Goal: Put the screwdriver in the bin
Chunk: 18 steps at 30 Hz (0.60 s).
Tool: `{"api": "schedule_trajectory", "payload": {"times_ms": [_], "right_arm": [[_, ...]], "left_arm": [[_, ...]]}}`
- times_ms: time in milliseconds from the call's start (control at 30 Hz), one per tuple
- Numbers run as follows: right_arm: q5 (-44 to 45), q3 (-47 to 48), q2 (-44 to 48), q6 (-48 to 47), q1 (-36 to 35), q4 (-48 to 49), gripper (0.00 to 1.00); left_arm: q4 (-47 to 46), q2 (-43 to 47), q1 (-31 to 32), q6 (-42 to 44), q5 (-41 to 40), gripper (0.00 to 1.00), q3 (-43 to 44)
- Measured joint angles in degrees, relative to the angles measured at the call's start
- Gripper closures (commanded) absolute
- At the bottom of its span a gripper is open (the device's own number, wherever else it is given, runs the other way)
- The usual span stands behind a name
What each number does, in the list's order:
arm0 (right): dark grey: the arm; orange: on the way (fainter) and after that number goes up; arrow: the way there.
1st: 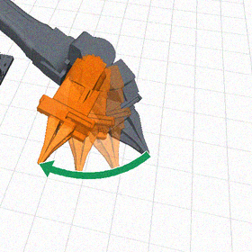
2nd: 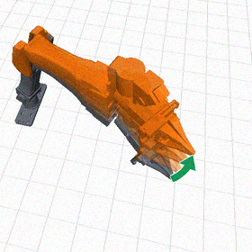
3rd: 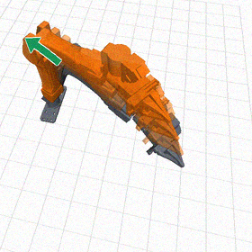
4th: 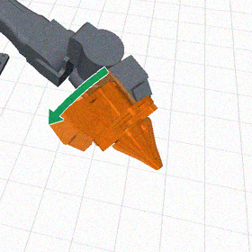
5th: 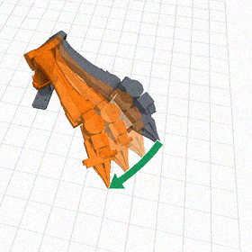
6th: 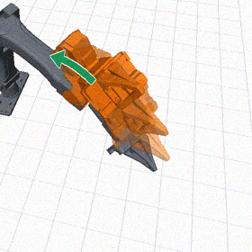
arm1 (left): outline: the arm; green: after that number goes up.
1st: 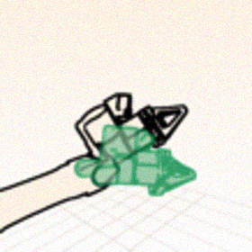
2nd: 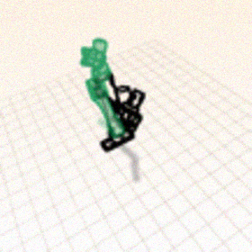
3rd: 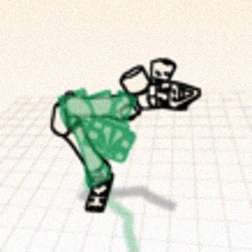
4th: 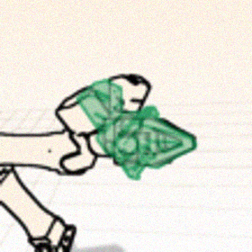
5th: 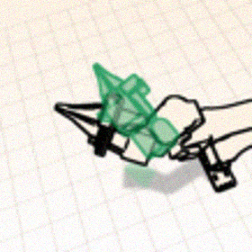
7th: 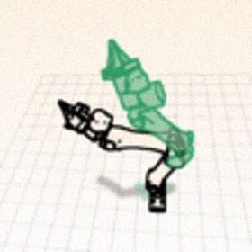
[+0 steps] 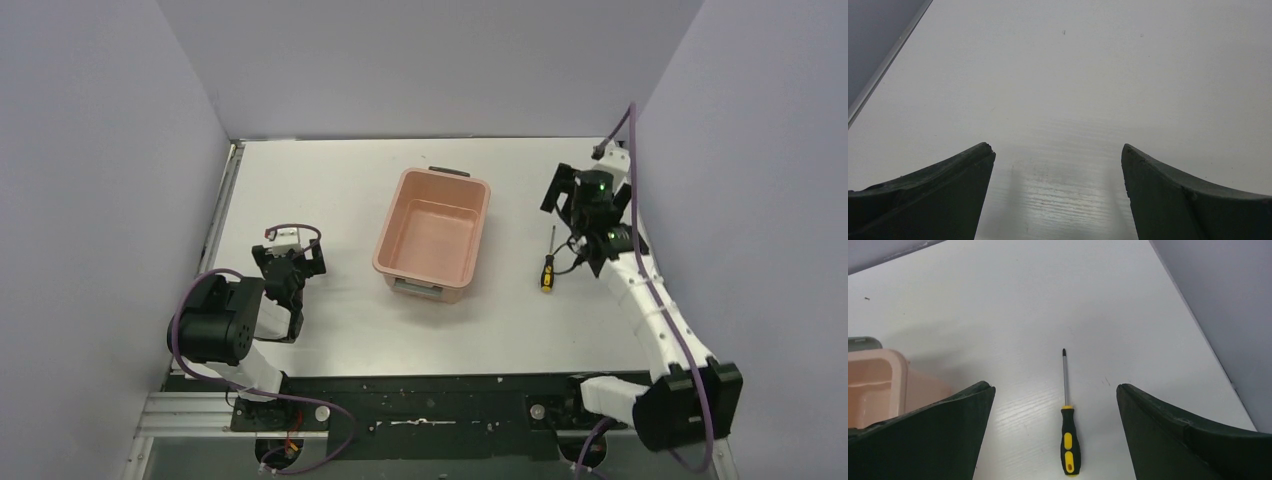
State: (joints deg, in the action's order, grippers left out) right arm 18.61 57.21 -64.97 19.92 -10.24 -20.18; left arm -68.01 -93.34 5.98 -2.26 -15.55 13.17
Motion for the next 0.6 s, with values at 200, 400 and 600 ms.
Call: {"api": "schedule_trajectory", "payload": {"times_ms": [200,400,600], "right_arm": [[-9.73,10.01,-21.66,-0.94,7.56,-4.85,0.09],[-14.58,7.91,-34.1,-1.77,7.96,-7.61,0.26],[-16.9,3.28,-35.43,-2.16,7.78,-6.84,0.75]], "left_arm": [[0.0,0.0,-0.04,0.0,0.0,0.03,0.0],[0.0,0.0,-0.07,-0.02,0.0,0.03,0.0],[0.0,0.0,-0.09,0.0,0.0,0.03,0.0]]}}
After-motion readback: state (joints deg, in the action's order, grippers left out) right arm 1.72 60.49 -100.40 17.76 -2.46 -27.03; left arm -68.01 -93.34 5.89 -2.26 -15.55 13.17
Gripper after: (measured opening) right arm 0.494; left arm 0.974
